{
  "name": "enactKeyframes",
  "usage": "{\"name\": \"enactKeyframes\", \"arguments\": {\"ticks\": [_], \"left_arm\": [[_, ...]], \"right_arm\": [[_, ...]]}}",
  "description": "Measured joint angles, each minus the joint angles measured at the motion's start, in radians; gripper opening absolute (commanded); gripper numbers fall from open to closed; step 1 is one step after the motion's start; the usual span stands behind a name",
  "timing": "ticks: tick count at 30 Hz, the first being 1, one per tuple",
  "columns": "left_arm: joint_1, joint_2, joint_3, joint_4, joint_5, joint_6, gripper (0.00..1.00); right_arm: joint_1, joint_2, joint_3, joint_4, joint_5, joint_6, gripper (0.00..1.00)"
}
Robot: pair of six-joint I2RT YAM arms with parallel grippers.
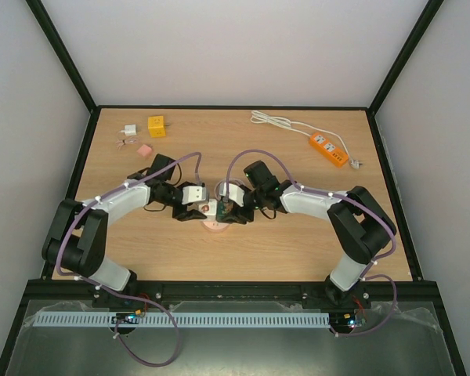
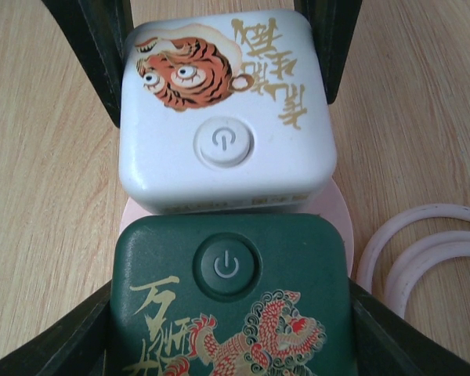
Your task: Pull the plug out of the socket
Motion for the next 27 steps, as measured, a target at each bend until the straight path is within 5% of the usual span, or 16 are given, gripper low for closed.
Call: {"name": "enactKeyframes", "arguments": {"ticks": [27], "left_arm": [[-0.009, 0.011, 0.034, -0.042, -0.005, -0.046, 0.26]], "right_arm": [[-0.001, 0.002, 0.005, -0.011, -0.002, 0.000, 0.16]]}}
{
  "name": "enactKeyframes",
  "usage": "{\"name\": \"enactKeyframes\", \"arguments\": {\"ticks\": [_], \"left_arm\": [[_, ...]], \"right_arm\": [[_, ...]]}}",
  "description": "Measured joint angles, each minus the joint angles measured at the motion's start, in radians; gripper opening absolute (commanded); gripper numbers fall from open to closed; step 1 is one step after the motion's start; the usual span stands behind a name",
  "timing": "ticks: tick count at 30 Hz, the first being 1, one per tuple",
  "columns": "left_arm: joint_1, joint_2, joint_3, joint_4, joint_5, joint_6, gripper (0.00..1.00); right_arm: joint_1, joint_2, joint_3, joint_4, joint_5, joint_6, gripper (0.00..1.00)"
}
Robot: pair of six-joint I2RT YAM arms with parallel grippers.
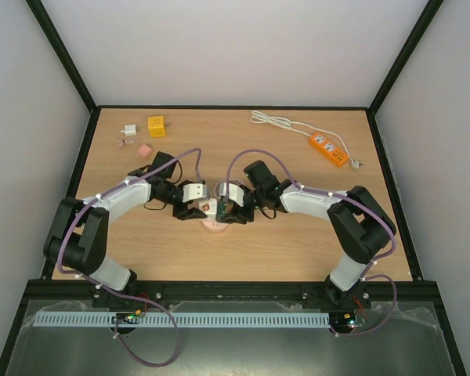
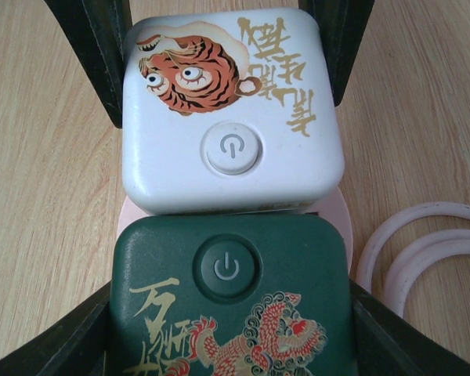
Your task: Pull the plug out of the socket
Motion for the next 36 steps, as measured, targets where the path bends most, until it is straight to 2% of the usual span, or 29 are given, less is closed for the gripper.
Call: {"name": "enactKeyframes", "arguments": {"ticks": [12, 20, 27, 36], "left_arm": [[-0.009, -0.010, -0.004, -0.020, -0.016, 0.117, 0.24], [-0.008, -0.034, -0.036, 0.021, -0.015, 0.079, 0.24], [0.052, -0.033, -0.049, 0.042, 0.069, -0.019, 0.25], [0.066, -0.043, -0.017, -0.009, 0.138, 0.068, 0.24]], "right_arm": [[0.001, 0.010, 0.016, -0.020, -0.008, 0.006, 0.15], [0.001, 0.013, 0.020, -0.023, -0.012, 0.006, 0.15], [0.001, 0.022, 0.026, -0.014, -0.021, 0.012, 0.15], [0.003, 0.026, 0.028, -0.015, -0.017, 0.023, 0.15]]}}
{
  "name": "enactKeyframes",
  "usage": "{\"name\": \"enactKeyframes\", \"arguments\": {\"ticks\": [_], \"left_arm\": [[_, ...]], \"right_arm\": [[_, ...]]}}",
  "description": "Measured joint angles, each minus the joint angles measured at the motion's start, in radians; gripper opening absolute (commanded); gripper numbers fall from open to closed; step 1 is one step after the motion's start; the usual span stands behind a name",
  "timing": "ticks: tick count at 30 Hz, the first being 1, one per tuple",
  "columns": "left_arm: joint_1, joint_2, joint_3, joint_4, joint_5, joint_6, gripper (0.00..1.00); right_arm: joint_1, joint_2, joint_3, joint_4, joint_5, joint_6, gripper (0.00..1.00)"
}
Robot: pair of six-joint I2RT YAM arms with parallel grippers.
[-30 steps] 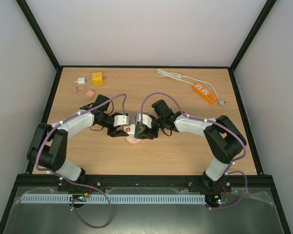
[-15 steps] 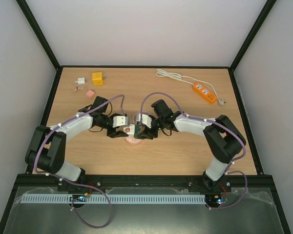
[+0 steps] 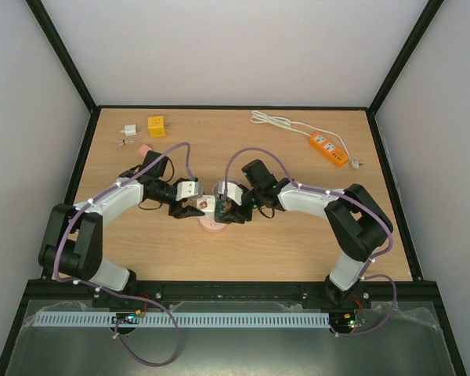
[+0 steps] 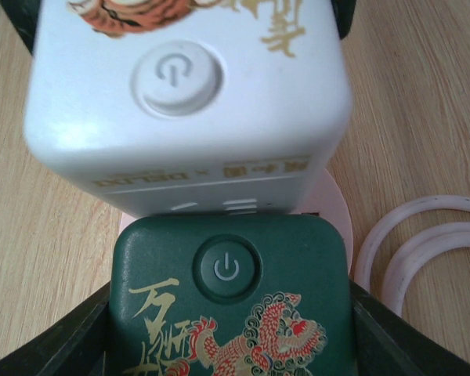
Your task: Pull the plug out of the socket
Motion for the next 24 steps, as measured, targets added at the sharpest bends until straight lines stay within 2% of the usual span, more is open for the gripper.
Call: {"name": "enactKeyframes", "arguments": {"ticks": [8, 14, 24], "left_arm": [[0.018, -0.013, 0.036, -0.070, 0.022, 0.062, 0.25], [0.108, -0.011, 0.136, -0.114, 0.014, 0.093, 0.28], [0.138, -0.016, 0.187, -0.004, -0.353, 0.115, 0.29]], "right_arm": [[0.000, 0.000, 0.002, -0.001, 0.004, 0.008, 0.16], [0.004, 0.001, 0.003, 0.000, 0.010, 0.014, 0.17], [0.004, 0.001, 0.003, 0.000, 0.011, 0.014, 0.18]]}}
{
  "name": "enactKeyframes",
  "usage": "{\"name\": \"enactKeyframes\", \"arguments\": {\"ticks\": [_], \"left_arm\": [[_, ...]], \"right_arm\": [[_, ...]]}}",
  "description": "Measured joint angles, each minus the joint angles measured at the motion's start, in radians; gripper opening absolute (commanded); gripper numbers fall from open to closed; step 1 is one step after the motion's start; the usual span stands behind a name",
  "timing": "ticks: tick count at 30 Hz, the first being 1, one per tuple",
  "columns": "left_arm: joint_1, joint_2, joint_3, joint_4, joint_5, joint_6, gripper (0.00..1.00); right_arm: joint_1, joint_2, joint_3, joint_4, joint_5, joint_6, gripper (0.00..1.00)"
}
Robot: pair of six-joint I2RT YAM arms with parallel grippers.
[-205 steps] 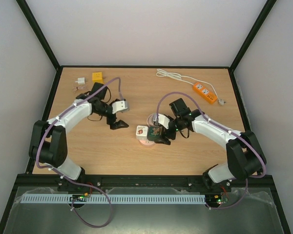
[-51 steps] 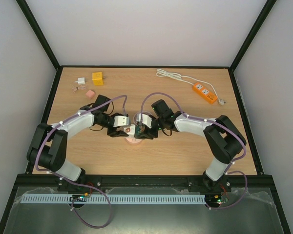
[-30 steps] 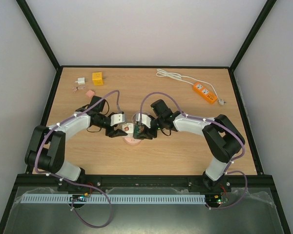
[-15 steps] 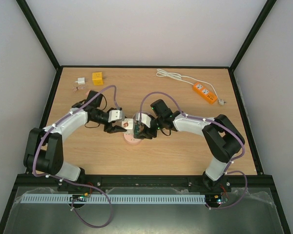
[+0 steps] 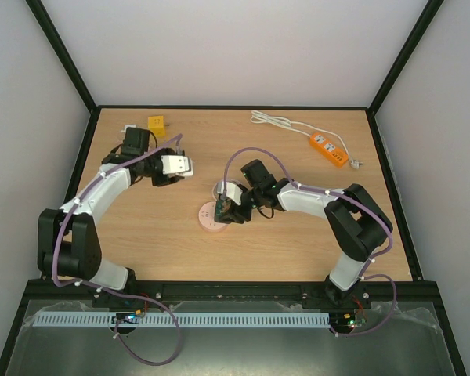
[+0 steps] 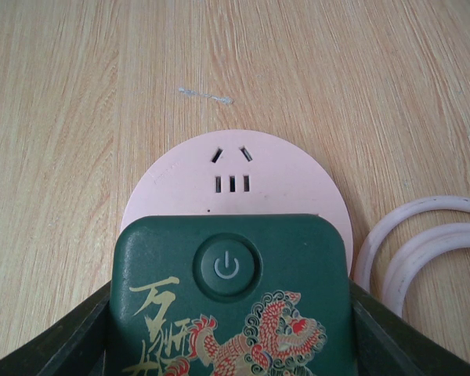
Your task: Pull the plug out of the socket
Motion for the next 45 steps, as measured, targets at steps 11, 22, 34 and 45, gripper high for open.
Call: {"name": "enactKeyframes", "arguments": {"ticks": [11, 22, 34, 45], "left_arm": [[-0.001, 0.158, 0.192, 0.060, -0.401, 0.247, 0.30], [-0.001, 0.404, 0.364, 0.035, -0.631, 0.515, 0.35], [-0.010, 0.498, 0.454, -0.003, -0.727, 0.691, 0.43], [-0.037, 0.555, 0.454, 0.020, -0.785, 0.767, 0.68]], "right_arm": [[0.000, 0.000, 0.000, 0.000, 0.000, 0.000, 0.18], [0.000, 0.000, 0.000, 0.000, 0.000, 0.000, 0.19], [0.000, 0.000, 0.000, 0.000, 0.000, -0.001, 0.19], [0.000, 0.000, 0.000, 0.000, -0.001, -0.001, 0.19]]}}
